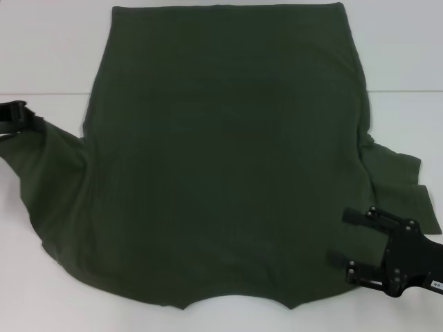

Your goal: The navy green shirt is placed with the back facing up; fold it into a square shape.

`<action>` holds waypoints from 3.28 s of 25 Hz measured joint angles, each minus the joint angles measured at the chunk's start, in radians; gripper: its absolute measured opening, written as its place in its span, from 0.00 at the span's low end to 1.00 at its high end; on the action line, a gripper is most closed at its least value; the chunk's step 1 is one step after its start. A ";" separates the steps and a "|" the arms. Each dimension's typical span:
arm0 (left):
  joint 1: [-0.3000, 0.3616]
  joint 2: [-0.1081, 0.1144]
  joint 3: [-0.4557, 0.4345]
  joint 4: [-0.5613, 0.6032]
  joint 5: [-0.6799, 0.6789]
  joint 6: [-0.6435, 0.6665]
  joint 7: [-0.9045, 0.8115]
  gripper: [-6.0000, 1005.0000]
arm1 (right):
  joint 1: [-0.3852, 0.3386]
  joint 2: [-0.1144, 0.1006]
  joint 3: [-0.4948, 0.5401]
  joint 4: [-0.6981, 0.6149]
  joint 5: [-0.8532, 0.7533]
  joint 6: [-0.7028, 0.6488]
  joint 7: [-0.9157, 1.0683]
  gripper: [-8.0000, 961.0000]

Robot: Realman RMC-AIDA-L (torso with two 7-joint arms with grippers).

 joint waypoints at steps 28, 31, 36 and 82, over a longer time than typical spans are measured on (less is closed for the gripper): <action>-0.049 -0.096 -0.013 -0.243 -0.156 -0.134 -0.097 0.18 | 0.004 0.001 0.000 0.011 -0.002 0.000 -0.001 0.89; -0.044 -0.097 -0.014 -0.286 -0.206 -0.145 -0.062 0.21 | 0.004 0.000 0.000 0.012 -0.002 0.000 -0.002 0.89; -0.046 -0.105 -0.012 -0.338 -0.255 -0.142 -0.006 0.25 | 0.003 0.000 0.000 0.012 -0.001 -0.001 -0.003 0.89; -0.015 -0.139 0.058 -0.343 -0.352 -0.224 0.088 0.74 | 0.016 0.001 0.000 0.017 0.001 0.009 -0.012 0.89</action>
